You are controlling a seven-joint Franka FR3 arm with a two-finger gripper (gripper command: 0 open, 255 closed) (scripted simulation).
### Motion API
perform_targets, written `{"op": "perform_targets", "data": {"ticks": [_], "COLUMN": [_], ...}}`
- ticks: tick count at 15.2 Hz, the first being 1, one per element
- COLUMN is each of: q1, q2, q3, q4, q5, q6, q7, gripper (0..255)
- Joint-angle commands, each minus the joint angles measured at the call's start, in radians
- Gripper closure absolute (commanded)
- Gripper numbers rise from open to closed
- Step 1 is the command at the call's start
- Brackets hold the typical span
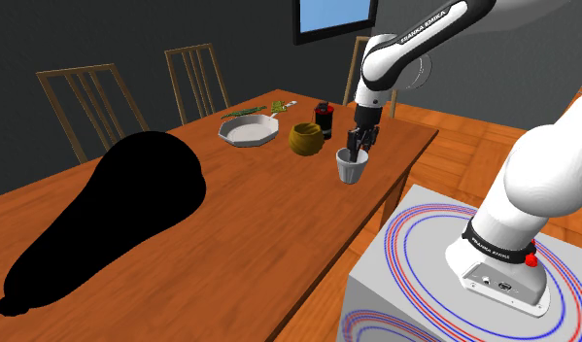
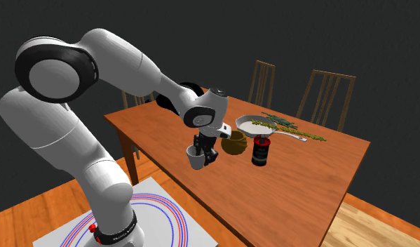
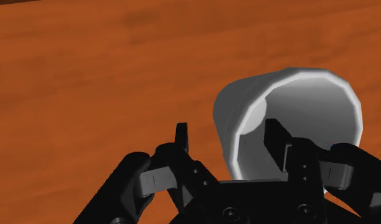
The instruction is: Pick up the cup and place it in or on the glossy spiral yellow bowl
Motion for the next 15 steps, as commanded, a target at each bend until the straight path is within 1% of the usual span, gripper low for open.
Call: {"op": "perform_targets", "data": {"ticks": [1, 9, 15], "q1": [0.000, 0.000, -0.007], "q2": [0.000, 0.000, -0.054], "q3": [0.000, 0.000, 0.005], "q4": [0.000, 0.000, 0.040], "q5": [0.000, 0.000, -0.020], "q6": [0.000, 0.000, -0.091], "q7": [0.000, 0.000, 0.028], "gripper": [255, 255, 255]}}
